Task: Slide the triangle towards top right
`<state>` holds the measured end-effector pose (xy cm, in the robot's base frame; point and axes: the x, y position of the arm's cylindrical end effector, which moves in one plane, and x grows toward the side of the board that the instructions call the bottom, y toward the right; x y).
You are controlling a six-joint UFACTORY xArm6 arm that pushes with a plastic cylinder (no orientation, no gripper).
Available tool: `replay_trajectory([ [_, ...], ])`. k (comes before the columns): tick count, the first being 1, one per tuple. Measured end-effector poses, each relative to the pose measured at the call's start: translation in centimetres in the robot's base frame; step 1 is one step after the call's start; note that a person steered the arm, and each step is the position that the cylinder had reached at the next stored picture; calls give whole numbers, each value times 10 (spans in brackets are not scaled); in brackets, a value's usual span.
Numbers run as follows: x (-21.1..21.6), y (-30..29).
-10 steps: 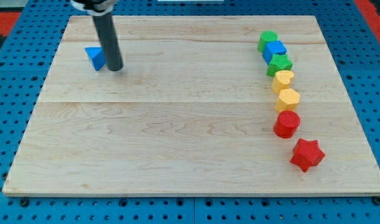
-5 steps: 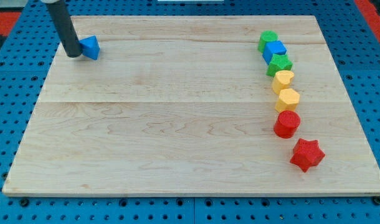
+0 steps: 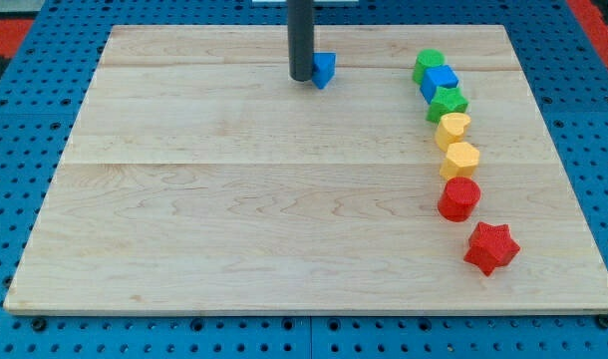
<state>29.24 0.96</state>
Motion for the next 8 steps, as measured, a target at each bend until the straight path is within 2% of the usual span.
replay_trajectory([
  [3, -54, 93],
  [4, -54, 111],
  [6, -78, 131],
  [8, -78, 139],
])
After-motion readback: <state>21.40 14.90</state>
